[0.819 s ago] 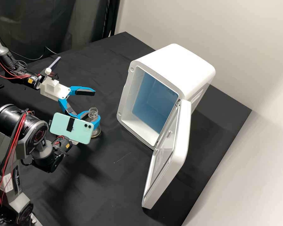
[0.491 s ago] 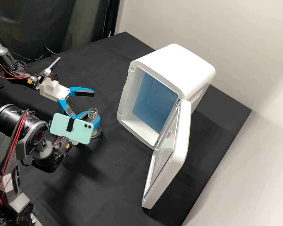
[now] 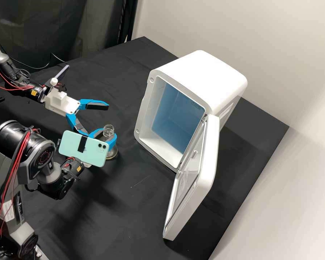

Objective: Place the flask in the incubator

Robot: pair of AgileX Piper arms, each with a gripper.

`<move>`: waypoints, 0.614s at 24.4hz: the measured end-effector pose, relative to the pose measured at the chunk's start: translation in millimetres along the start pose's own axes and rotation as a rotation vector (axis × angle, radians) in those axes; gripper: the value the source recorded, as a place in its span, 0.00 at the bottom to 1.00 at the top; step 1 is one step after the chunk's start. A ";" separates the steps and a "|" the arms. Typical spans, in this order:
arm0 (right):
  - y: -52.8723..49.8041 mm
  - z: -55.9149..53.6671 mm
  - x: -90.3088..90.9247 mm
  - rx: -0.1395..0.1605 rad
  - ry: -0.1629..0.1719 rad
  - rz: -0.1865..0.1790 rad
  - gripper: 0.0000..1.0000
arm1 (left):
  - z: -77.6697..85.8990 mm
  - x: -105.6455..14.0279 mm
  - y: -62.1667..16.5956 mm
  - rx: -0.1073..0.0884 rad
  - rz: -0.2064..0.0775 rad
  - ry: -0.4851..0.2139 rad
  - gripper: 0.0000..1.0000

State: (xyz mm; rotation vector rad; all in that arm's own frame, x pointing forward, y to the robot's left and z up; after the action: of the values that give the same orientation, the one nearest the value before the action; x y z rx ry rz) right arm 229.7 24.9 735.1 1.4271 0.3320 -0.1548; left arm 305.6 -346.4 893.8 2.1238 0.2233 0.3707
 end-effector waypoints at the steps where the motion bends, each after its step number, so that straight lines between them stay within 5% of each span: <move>1: 1.5 1.6 -0.8 0.001 -0.008 0.005 0.00 | 0.7 0.0 -0.1 0.000 0.000 -0.002 1.00; 8: 13.2 7.4 -6.9 0.005 -0.020 0.045 0.00 | 4.0 0.2 -0.8 0.001 -0.002 -0.012 1.00; 15: 18.8 11.5 -10.1 0.045 -0.035 0.066 0.00 | 4.0 0.2 -0.8 0.001 -0.002 -0.012 1.00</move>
State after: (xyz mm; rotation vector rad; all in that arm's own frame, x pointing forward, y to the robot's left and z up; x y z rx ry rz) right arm 227.3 15.3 757.3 1.4763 0.2536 -0.1336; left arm 307.2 -349.1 891.1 2.1262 0.2189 0.3561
